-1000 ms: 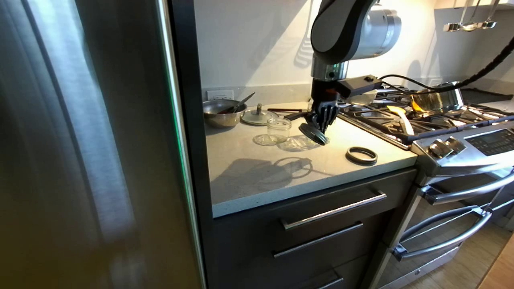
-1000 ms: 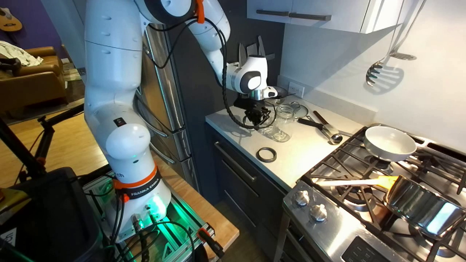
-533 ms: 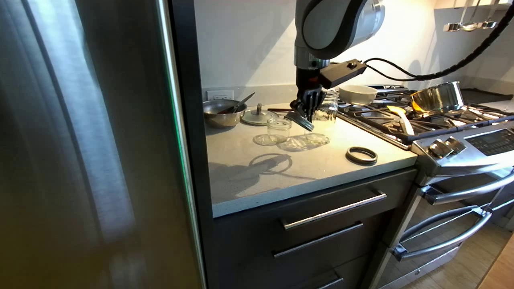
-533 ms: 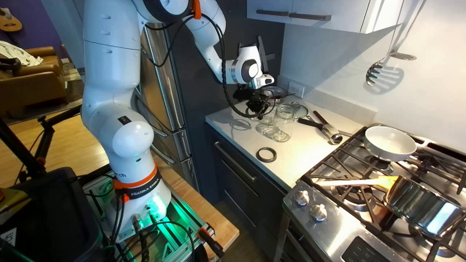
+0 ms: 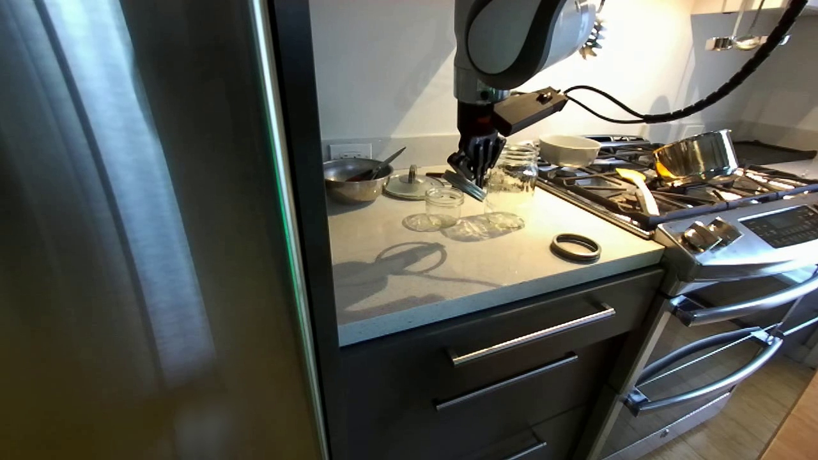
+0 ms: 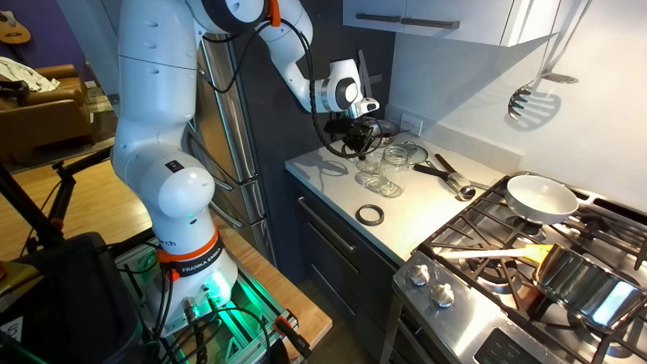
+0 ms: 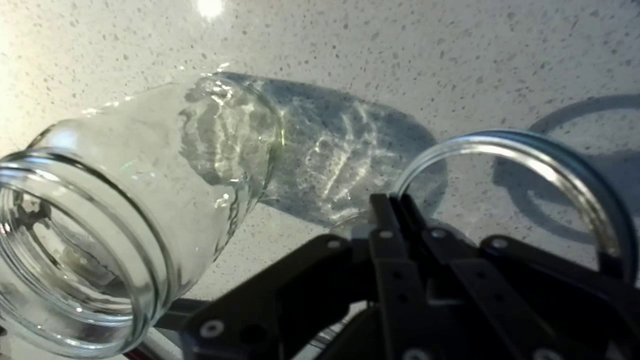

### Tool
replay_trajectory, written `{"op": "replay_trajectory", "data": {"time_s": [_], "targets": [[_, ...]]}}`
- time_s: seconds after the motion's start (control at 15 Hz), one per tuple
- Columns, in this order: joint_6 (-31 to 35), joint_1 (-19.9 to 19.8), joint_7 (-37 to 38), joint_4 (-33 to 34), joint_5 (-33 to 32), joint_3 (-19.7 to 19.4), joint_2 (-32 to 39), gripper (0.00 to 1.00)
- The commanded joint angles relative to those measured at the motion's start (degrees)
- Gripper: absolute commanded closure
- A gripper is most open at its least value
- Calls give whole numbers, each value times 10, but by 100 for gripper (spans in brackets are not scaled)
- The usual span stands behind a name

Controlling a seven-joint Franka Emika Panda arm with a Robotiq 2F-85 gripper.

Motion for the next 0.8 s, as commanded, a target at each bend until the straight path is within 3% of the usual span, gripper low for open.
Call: {"op": "replay_trajectory", "data": {"time_s": [0.0,0.47,0.73], "targets": [[8,21,48,8,-53,-27,7,99],[6,72,202,46,-251,-82,27,99],[-19,81,288,66,-362,-81,44,99]]}}
